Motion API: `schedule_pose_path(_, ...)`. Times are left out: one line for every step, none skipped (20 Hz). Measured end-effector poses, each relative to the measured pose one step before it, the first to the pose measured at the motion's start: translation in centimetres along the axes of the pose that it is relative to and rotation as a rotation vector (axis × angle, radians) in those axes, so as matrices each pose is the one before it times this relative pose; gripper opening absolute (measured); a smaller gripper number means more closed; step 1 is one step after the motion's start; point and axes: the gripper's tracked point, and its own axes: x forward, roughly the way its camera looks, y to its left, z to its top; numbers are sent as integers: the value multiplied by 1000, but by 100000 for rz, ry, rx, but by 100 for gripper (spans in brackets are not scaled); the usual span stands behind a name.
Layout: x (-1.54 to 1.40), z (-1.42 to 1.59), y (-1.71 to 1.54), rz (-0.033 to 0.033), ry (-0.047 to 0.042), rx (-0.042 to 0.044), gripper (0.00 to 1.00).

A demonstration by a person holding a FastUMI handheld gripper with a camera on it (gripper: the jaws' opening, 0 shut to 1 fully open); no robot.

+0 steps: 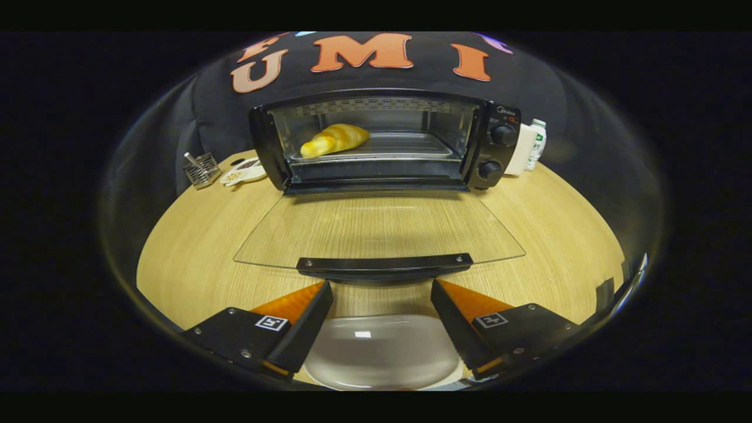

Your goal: Open the toaster oven, put the food inside, and close the toaster oven door.

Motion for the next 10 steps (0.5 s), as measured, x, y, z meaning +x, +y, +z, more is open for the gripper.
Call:
schedule_pose_path(-381,389,138,987,-652,1604,100)
schedule_pose_path(-429,522,79,746,-949,1120,100)
schedule_pose_path(-418,620,-34,649,-1255,849,99)
schedule_pose_path(-474,707,14,427,-1589,1084,100)
schedule_pose_path(-341,838,2,354,-1612,1289,99)
schedule_pose_path(-307,811,-59,128,-1374,669,99)
schedule_pose_path(-583,655,-16,-119,-1740,104,99)
schedule_pose_path(-148,828,-67,-159,-1716,-453,99)
schedule_pose_path(-162,880,-75,-249,-1763,-275,99)
schedule_pose_path(-133,933,-14,-234,-1882,-133,99)
